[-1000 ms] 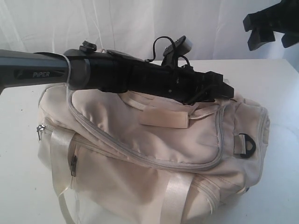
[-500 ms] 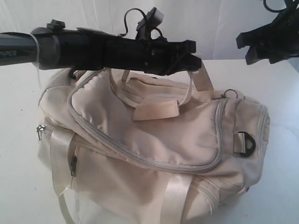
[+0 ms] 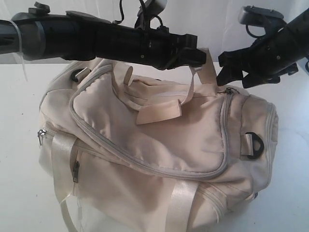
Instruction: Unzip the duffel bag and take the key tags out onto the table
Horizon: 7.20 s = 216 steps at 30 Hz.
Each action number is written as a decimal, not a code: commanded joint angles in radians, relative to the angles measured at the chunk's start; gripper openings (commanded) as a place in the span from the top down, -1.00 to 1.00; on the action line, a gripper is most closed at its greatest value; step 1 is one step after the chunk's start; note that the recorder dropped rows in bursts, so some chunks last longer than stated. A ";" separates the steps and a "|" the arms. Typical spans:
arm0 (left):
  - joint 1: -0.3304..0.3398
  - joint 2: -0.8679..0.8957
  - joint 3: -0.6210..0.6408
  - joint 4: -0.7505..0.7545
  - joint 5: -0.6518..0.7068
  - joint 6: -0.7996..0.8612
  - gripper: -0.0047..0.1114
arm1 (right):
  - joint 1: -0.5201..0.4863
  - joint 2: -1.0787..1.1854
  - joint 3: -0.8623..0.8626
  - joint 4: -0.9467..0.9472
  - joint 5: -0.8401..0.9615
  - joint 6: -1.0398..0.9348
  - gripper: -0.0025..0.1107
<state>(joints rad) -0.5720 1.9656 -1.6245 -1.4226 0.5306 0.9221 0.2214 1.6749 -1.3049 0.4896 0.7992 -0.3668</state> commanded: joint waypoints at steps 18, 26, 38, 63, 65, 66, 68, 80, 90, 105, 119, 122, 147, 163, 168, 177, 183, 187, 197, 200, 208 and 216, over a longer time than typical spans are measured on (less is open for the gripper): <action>0.003 -0.026 -0.004 -0.001 0.019 0.001 0.92 | -0.004 -0.053 0.002 -0.059 -0.005 -0.399 0.00; 0.003 -0.026 -0.004 0.004 0.028 0.001 0.92 | -0.002 -0.012 0.004 -0.107 0.067 -0.576 0.00; 0.003 -0.026 -0.004 0.004 0.035 0.001 0.92 | -0.002 0.085 0.004 -0.029 0.028 -0.624 0.39; 0.003 -0.018 -0.004 0.004 0.013 -0.001 0.92 | -0.002 -0.125 0.004 0.010 0.090 -0.593 0.96; 0.003 -0.018 -0.004 0.004 0.020 -0.003 0.92 | -0.002 -0.126 0.004 0.013 0.090 -0.593 0.96; 0.002 -0.018 -0.004 0.004 0.022 -0.003 0.92 | -0.002 -0.126 0.004 0.013 0.090 -0.593 0.96; 0.002 -0.018 -0.004 0.004 0.022 -0.003 0.92 | -0.002 -0.126 0.004 0.018 0.081 -0.593 0.96; 0.002 -0.018 -0.004 0.004 0.019 -0.003 0.92 | -0.002 -0.033 0.004 0.082 0.122 -0.624 0.92; 0.002 -0.018 -0.004 0.004 0.019 -0.003 0.92 | -0.002 -0.025 0.004 0.091 0.124 -0.624 0.61; 0.002 -0.018 -0.004 0.004 0.003 0.001 0.92 | 0.041 -0.026 0.004 0.225 0.225 -0.729 0.31; 0.002 -0.023 -0.004 0.046 -0.019 0.001 0.92 | 0.068 0.037 0.058 0.055 0.104 -0.683 0.20; 0.004 -0.023 -0.004 0.051 -0.021 0.001 0.92 | 0.068 0.041 0.058 0.022 0.123 -0.683 0.44; 0.004 -0.021 -0.004 0.090 -0.063 -0.007 0.92 | 0.068 -0.237 0.058 0.037 0.169 -0.649 0.96; 0.004 -0.021 -0.004 0.087 -0.142 -0.010 0.92 | 0.068 -0.289 0.162 0.070 0.332 -0.546 0.96; 0.004 -0.021 -0.004 0.090 -0.142 -0.010 0.92 | 0.068 -0.298 0.218 0.145 0.414 -0.553 0.96; 0.006 -0.021 -0.004 0.102 -0.139 -0.010 0.92 | 0.068 -0.402 0.323 0.147 0.422 -0.545 0.96; 0.032 -0.021 -0.004 0.102 -0.138 -0.012 0.92 | 0.068 -0.455 0.415 0.193 0.422 -0.550 0.96; 0.069 -0.021 -0.004 0.102 -0.103 -0.058 0.92 | 0.068 -0.485 0.470 0.207 0.422 -0.558 0.96; 0.084 -0.021 -0.004 0.102 -0.053 -0.058 0.92 | 0.081 -0.492 0.576 0.381 0.422 -0.668 0.96; 0.084 -0.021 -0.004 0.102 -0.070 -0.058 0.92 | 0.109 -0.492 0.605 0.381 0.422 -0.672 0.96; 0.084 -0.021 -0.004 0.102 -0.068 -0.058 0.92 | 0.262 -0.492 0.704 0.468 0.286 -0.677 0.96; 0.084 -0.021 -0.004 0.102 -0.057 -0.058 0.92 | 0.433 -0.477 0.724 0.560 0.024 -0.677 0.96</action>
<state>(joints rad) -0.5022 1.9612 -1.6245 -1.2939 0.4884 0.8698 0.6191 1.1903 -0.5861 1.0144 0.8706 -1.0262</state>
